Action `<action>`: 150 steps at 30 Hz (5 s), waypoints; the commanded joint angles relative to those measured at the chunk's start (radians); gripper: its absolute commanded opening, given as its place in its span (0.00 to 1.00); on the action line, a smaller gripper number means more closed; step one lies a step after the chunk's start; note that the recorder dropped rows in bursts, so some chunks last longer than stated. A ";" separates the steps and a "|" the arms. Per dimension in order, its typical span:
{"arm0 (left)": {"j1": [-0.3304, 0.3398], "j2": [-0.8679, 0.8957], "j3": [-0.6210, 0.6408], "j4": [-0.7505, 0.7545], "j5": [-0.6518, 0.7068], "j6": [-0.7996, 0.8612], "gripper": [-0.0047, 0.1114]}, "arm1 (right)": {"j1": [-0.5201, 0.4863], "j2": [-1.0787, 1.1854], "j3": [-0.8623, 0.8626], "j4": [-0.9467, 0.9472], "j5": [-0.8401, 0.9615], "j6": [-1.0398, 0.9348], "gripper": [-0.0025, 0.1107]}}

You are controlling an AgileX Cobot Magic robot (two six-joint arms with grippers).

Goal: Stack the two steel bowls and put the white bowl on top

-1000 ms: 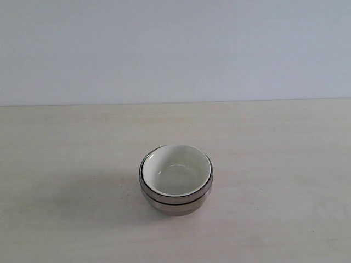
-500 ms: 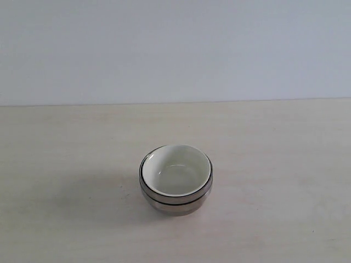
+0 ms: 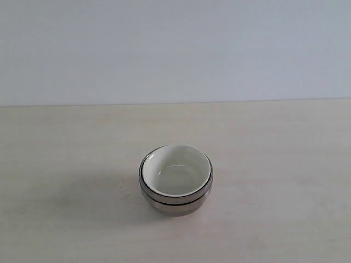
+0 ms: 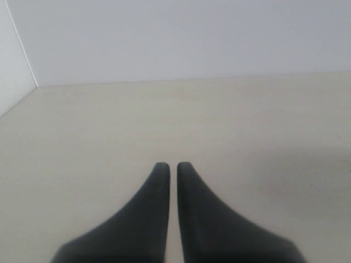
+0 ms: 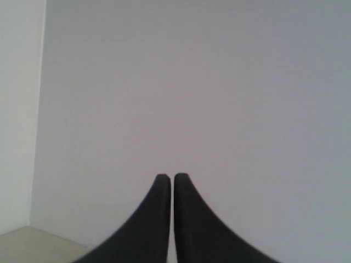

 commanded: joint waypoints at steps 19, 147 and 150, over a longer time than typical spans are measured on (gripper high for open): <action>0.001 -0.003 0.003 -0.003 0.000 -0.011 0.08 | -0.266 -0.003 -0.004 0.004 -0.010 0.000 0.02; 0.001 -0.003 0.003 -0.003 0.000 -0.011 0.08 | -0.269 -0.003 0.686 -0.386 -0.088 0.280 0.02; 0.001 -0.003 0.003 -0.003 0.000 -0.011 0.08 | -0.269 -0.003 0.686 -0.386 -0.088 0.280 0.02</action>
